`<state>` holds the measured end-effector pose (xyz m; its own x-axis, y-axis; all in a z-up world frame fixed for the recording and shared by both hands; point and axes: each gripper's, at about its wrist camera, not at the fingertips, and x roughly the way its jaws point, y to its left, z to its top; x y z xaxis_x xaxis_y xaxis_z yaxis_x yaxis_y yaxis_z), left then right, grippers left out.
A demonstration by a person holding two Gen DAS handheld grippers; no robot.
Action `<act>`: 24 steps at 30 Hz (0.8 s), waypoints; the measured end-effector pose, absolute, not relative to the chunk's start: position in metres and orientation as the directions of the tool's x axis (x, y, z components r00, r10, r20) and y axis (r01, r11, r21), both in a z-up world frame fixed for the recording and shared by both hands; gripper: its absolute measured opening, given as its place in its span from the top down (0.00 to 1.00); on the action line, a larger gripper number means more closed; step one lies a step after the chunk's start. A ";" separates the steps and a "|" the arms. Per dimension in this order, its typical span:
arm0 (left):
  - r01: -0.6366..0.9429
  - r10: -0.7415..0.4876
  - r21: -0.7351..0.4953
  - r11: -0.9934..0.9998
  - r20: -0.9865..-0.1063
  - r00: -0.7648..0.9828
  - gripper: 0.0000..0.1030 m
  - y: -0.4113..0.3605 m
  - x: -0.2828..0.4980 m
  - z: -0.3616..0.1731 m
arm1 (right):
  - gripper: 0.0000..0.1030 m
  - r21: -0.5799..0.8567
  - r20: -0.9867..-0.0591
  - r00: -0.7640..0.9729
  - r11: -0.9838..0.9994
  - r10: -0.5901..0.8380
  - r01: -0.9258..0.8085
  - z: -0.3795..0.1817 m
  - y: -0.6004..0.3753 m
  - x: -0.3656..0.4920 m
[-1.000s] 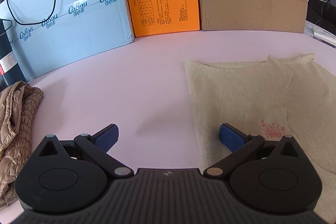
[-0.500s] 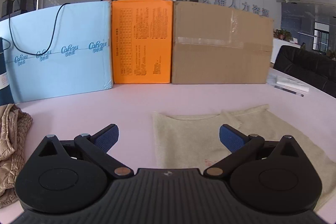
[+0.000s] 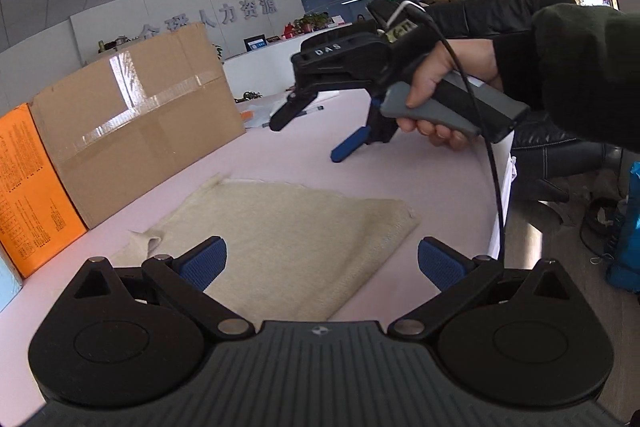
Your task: Fold clothes
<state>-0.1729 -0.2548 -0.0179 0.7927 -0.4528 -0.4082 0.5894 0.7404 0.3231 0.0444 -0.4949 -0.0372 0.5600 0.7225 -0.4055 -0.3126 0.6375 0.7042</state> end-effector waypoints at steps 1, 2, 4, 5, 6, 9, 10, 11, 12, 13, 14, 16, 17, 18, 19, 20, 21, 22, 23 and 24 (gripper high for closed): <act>0.597 -0.453 0.321 0.736 -0.421 0.785 0.01 -0.259 -0.171 -0.021 | 0.00 0.700 -0.403 0.562 0.639 0.722 -0.319 -0.038 -0.494 0.047; 0.599 -0.450 0.318 0.735 -0.431 0.782 0.01 -0.263 -0.168 -0.023 | 0.00 0.690 -0.400 0.566 0.643 0.721 -0.331 -0.039 -0.491 0.049; 0.604 -0.451 0.304 0.737 -0.444 0.774 0.01 -0.269 -0.164 -0.025 | 0.00 0.662 -0.393 0.576 0.655 0.717 -0.364 -0.041 -0.486 0.052; 0.607 -0.455 0.293 0.739 -0.447 0.770 0.01 -0.272 -0.163 -0.025 | 0.00 0.644 -0.390 0.581 0.662 0.715 -0.383 -0.042 -0.484 0.052; 0.602 -0.452 0.285 0.745 -0.448 0.771 0.01 -0.273 -0.160 -0.025 | 0.00 0.633 -0.388 0.583 0.666 0.714 -0.394 -0.042 -0.482 0.052; 0.590 -0.445 0.258 0.765 -0.450 0.774 0.13 -0.275 -0.153 -0.024 | 0.00 0.641 -0.378 0.583 0.658 0.719 -0.396 -0.043 -0.483 0.053; 0.585 -0.443 0.243 0.774 -0.454 0.773 0.17 -0.275 -0.152 -0.025 | 0.00 0.646 -0.371 0.584 0.652 0.722 -0.396 -0.044 -0.484 0.053; 0.576 -0.434 0.228 0.785 -0.462 0.773 0.24 -0.275 -0.148 -0.024 | 0.00 0.652 -0.364 0.584 0.647 0.725 -0.396 -0.045 -0.485 0.053; 0.573 -0.430 0.220 0.790 -0.469 0.772 0.30 -0.275 -0.145 -0.024 | 0.00 0.655 -0.360 0.584 0.643 0.727 -0.398 -0.045 -0.486 0.054; 0.571 -0.427 0.211 0.794 -0.475 0.770 0.33 -0.274 -0.144 -0.024 | 0.00 0.656 -0.357 0.585 0.641 0.728 -0.398 -0.046 -0.486 0.055; 0.569 -0.425 0.206 0.796 -0.478 0.768 0.35 -0.272 -0.143 -0.024 | 0.00 0.656 -0.355 0.586 0.641 0.728 -0.399 -0.046 -0.487 0.055; 0.570 -0.424 0.211 0.794 -0.480 0.768 0.35 -0.273 -0.141 -0.024 | 0.00 0.657 -0.352 0.587 0.639 0.729 -0.400 -0.046 -0.487 0.055; 0.575 -0.424 0.219 0.788 -0.483 0.766 0.35 -0.274 -0.141 -0.024 | 0.00 0.658 -0.349 0.587 0.637 0.730 -0.401 -0.046 -0.487 0.055; 0.585 -0.428 0.236 0.776 -0.485 0.763 0.34 -0.275 -0.143 -0.023 | 0.00 0.660 -0.346 0.588 0.635 0.731 -0.402 -0.046 -0.487 0.055; 0.595 -0.432 0.252 0.763 -0.487 0.759 0.33 -0.277 -0.144 -0.022 | 0.00 0.662 -0.342 0.588 0.632 0.733 -0.402 -0.046 -0.488 0.055; 0.605 -0.433 0.289 0.742 -0.483 0.761 0.30 -0.280 -0.146 -0.020 | 0.00 0.665 -0.339 0.589 0.630 0.734 -0.402 -0.046 -0.488 0.055; 0.614 -0.434 0.326 0.719 -0.479 0.763 0.27 -0.283 -0.149 -0.019 | 0.00 0.666 -0.337 0.589 0.628 0.734 -0.402 -0.046 -0.489 0.054; 0.629 -0.439 0.364 0.687 -0.482 0.758 0.27 -0.286 -0.150 -0.018 | 0.00 0.667 -0.336 0.590 0.628 0.735 -0.402 -0.046 -0.489 0.054; 0.643 -0.443 0.402 0.652 -0.486 0.753 0.27 -0.289 -0.151 -0.017 | 0.00 0.667 -0.334 0.590 0.627 0.735 -0.403 -0.046 -0.489 0.054; 0.647 -0.438 0.454 0.613 -0.486 0.756 0.27 -0.293 -0.153 -0.016 | 0.00 0.667 -0.333 0.591 0.626 0.735 -0.403 -0.047 -0.489 0.054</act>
